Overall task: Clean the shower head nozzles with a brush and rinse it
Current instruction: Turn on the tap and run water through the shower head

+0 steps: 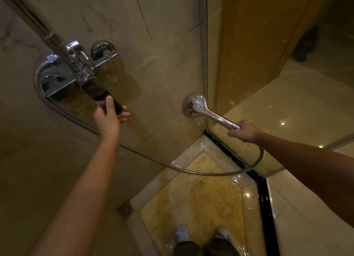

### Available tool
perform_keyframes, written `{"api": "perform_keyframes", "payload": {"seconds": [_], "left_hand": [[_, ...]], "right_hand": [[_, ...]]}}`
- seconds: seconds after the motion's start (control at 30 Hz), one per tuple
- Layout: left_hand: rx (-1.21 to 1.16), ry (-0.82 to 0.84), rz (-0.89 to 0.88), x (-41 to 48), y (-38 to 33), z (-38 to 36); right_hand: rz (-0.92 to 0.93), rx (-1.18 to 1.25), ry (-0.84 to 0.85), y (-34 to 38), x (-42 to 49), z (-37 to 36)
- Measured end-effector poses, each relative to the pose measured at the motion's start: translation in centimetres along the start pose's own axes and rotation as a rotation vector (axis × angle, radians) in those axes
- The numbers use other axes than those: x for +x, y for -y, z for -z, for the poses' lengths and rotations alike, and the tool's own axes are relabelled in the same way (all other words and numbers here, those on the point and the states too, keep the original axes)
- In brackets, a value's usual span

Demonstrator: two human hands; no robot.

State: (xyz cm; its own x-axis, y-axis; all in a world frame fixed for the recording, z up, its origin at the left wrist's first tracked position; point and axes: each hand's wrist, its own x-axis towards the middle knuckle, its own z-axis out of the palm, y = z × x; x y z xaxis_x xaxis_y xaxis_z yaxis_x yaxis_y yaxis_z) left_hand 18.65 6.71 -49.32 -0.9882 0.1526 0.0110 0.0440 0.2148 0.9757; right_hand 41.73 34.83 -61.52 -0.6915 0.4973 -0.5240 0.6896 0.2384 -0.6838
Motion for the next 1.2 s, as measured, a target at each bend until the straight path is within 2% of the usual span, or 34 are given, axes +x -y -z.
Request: {"api": "perform_keyframes", "payload": {"seconds": [0.4, 1.2], "left_hand": [[-0.019, -0.004, -0.006, 0.1, -0.1, -0.2], [-0.007, 0.016, -0.009, 0.1, -0.3, 0.0]], "right_hand": [[0.0, 0.038, 0.058, 0.6, 1.6, -1.4], [-0.009, 0.011, 0.047, 1.0, 2.7, -1.5]]}}
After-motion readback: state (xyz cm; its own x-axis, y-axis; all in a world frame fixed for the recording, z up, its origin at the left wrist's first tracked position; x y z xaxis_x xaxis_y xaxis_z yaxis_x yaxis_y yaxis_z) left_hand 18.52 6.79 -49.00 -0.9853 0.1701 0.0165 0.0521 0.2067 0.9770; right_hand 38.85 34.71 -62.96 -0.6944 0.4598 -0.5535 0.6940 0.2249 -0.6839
